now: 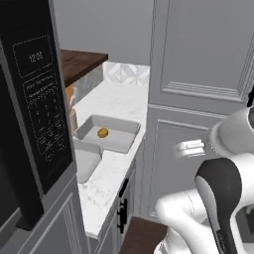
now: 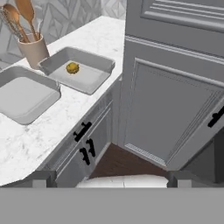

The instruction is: Place one squash and one steak in each tupperware on the nearby counter, to pack two identical lunches.

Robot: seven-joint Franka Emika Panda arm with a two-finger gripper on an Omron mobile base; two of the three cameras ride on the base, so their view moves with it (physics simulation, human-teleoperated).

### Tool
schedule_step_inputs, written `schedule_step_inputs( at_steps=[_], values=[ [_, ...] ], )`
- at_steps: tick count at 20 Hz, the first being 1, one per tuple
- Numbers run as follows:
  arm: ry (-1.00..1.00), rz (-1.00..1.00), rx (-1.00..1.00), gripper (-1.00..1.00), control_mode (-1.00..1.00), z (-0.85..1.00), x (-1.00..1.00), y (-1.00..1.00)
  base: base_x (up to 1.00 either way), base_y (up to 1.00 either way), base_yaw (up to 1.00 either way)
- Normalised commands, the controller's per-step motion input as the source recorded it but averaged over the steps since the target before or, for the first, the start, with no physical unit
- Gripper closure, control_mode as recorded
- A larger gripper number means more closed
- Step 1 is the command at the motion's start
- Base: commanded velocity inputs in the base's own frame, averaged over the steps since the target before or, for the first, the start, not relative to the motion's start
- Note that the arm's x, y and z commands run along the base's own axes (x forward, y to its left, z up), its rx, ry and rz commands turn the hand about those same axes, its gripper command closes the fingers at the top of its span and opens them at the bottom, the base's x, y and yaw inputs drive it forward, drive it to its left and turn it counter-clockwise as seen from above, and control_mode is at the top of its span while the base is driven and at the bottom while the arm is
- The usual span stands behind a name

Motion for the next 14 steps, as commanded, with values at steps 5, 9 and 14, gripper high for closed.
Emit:
schedule_step_inputs(
  at_steps=[5, 9, 14],
  values=[
    [0.0, 0.0, 0.0, -1.0, 1.0, 0.0, 0.0, 0.0, -1.0, 0.0, -0.01],
    [0.0, 0.0, 0.0, -1.0, 1.0, 0.0, 0.0, 0.0, -1.0, -0.17, -0.19],
    [0.0, 0.0, 0.0, -1.0, 1.0, 0.0, 0.0, 0.0, -0.82, -0.36, -0.4]
  ],
)
